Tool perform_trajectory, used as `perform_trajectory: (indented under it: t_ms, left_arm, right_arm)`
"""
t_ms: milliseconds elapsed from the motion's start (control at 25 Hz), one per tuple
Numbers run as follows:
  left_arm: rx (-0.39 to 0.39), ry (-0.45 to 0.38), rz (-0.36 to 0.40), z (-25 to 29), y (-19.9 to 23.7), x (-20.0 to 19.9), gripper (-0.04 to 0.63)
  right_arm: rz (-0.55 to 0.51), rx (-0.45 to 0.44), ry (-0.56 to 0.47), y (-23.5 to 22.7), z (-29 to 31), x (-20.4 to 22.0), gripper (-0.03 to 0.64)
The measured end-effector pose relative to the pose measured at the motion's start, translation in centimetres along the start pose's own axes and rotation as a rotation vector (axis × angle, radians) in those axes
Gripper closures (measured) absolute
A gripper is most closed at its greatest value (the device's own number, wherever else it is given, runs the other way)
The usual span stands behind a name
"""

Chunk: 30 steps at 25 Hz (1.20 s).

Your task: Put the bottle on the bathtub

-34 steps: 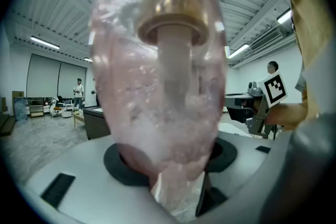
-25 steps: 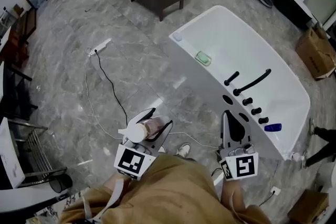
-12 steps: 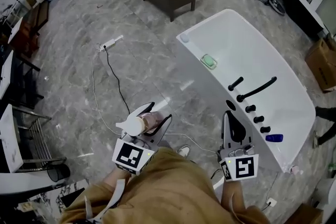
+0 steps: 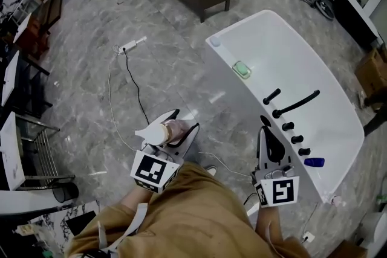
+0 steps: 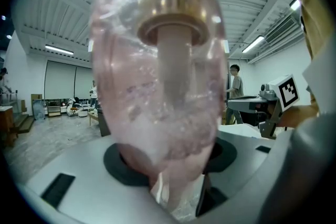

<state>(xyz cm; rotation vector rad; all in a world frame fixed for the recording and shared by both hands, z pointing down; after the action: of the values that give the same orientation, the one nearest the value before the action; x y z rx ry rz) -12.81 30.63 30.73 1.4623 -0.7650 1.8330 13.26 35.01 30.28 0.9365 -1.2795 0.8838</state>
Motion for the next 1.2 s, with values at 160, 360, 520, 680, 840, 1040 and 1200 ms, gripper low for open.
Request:
perform_trajectory:
  t_ms: [160, 360, 520, 680, 840, 1040, 1200]
  left_arm:
    - [0.040, -0.015, -0.004, 1.7, 0.4, 0.5, 0.350]
    - [0.080, -0.018, -0.018, 5.0, 2.6, 1.5, 0.350]
    - [0.110, -0.007, -0.024, 9.0, 5.0, 1.6, 0.350]
    - [0.155, -0.013, -0.007, 13.1, 8.1, 0.5, 0.350]
    - [0.179, 0.009, -0.017, 17.6, 12.7, -0.4, 0.350]
    - [0.230, 0.008, -0.010, 23.2, 19.4, -1.0, 0.350]
    - [0.286, 0.013, 0.001, 26.4, 23.1, -1.8, 0.350]
  right_arm:
    - [-0.011, 0.017, 0.008, -0.7, 1.1, 0.3, 0.611]
    - [-0.039, 0.028, 0.037, -1.8, 4.2, 0.4, 0.611]
    - [-0.033, 0.060, 0.061, -3.3, 7.6, 0.8, 0.611]
    - [-0.014, 0.086, 0.081, -4.7, 12.8, 0.8, 0.611]
    - [-0.009, 0.090, 0.084, -5.8, 19.4, 0.4, 0.611]
    - [0.000, 0.138, 0.110, -6.9, 27.3, -0.7, 0.611]
    - [0.000, 0.179, 0.110, -6.8, 31.5, -1.7, 0.611]
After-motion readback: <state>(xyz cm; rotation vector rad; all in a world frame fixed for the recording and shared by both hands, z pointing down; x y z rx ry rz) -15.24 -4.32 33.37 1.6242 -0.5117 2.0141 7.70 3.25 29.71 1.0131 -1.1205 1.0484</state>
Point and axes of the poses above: the fingertips, and each gripper's own axes: z forward along the fingers, y to its left, x out of its underside, the point moved 8 cm from there along -z, backward along the fingers
